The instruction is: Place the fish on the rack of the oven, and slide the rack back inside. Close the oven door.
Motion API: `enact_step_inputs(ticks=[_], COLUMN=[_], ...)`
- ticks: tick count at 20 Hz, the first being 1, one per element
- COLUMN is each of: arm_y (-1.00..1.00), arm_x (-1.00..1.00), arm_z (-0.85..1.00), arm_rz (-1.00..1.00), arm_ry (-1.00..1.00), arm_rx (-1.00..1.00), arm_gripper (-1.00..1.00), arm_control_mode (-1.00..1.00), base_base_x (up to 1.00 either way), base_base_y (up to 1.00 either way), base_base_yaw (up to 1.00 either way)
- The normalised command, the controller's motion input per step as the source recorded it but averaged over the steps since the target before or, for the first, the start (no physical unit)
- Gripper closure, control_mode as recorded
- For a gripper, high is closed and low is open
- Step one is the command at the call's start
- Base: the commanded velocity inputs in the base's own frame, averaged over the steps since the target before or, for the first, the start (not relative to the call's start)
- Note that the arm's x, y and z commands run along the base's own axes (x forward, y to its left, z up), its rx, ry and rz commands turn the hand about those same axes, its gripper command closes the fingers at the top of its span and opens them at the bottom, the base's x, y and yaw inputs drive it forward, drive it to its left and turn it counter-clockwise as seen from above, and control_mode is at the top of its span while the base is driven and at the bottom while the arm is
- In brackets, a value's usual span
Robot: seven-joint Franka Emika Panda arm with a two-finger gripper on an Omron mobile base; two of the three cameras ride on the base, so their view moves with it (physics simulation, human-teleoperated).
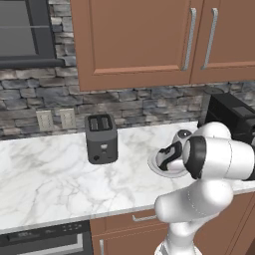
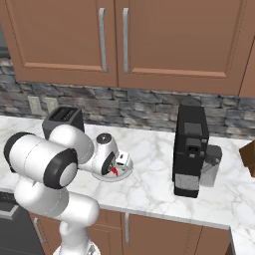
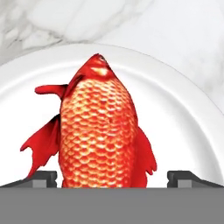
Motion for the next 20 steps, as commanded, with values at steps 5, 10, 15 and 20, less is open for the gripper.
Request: enact_step_inputs(ticks=[5,10,15,20], arm_y=[0.03,0.0,0.0,0.0], arm_x=[0.01,0.0,-0.12,-0.5], arm_z=[-0.09,0.0,0.05,0.59], arm_rz=[0.0,0.0,0.02,0.1], arm_ry=[0.0,0.0,-0.02,-0.22], arm_rx=[0.0,0.0,0.0,0.0], arm_gripper=[1.0,1.0,1.0,1.0], arm_control_mode=[-1.0,-1.0,-1.0,-1.0], base_base_x=[0.0,0.0,0.0,0.0], base_base_y=[0.0,0.0,0.0,0.0], base_base_yaw=[0.0,0.0,0.0,0.0])
